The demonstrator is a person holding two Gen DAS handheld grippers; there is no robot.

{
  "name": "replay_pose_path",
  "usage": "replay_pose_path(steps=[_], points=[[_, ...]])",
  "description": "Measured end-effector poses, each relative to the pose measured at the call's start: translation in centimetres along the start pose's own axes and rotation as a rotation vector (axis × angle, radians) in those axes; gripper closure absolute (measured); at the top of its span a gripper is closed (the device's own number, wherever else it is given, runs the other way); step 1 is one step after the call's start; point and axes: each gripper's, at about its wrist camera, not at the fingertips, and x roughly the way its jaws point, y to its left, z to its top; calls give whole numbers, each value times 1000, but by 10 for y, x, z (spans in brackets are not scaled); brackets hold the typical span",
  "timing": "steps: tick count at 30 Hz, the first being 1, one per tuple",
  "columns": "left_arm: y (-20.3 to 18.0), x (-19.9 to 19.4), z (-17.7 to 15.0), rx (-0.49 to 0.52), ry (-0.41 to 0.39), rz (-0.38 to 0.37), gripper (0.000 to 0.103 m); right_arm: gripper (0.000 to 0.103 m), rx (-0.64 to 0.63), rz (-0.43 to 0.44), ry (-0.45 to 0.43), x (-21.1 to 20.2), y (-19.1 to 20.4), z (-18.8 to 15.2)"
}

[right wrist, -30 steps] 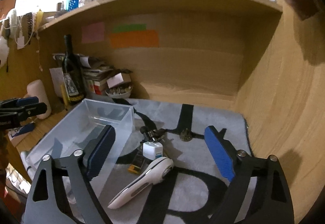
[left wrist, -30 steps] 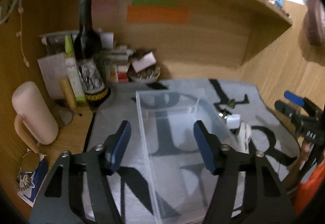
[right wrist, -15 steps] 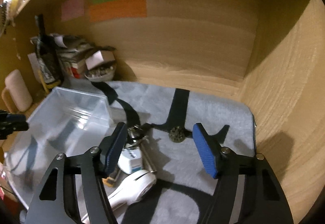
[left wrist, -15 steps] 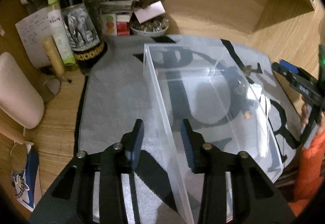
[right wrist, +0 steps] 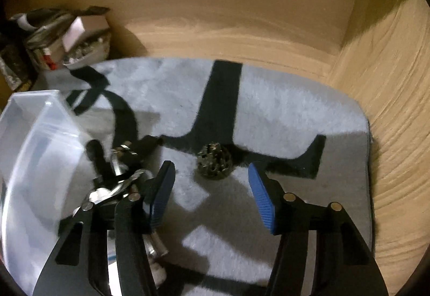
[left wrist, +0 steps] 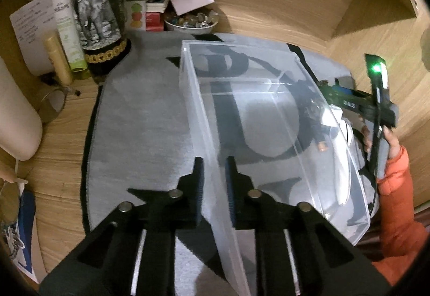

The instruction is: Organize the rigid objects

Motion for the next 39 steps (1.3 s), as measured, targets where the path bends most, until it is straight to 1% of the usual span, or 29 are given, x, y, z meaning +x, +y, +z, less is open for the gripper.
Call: replay_pose_path(steps=[2,3,4,7,12,15,17,23,27,30,33,39], points=[[-4,0,-1,16,-10,21,90,51,15,-2,11,7,-4,1],[-5,0,-1,20,-12,25,90,57,21,0,14,9,-6,1],[-5,0,-1,21,-13,27,91,61,21,4,21,12,-8,1],[-5,0,-2,18,-18,26,91,73,10,9,5,11,-8,1],[-7,0,-3,25,-28,40,91,73,-11,10,-9,7,-3,0],[-7,0,-3,22,-28,39,91,73,-27,10,-35,-3,3,1],[-7,0,-3,23,-29,39,91,73,-38,17,-59,-13,10,3],[-7,0,-3,22,-33,39,91,73,-73,55,-155,-62,27,2],[-6,0,-4,21,-34,38,91,73,-116,87,-223,-97,47,-1],[-6,0,-4,23,-38,41,91,73,-150,111,-259,-113,64,-3],[-7,0,-5,25,-44,46,91,73,-183,133,-284,-128,81,-6],[-8,0,-5,22,-51,41,91,73,-235,185,-305,-140,111,-6]])
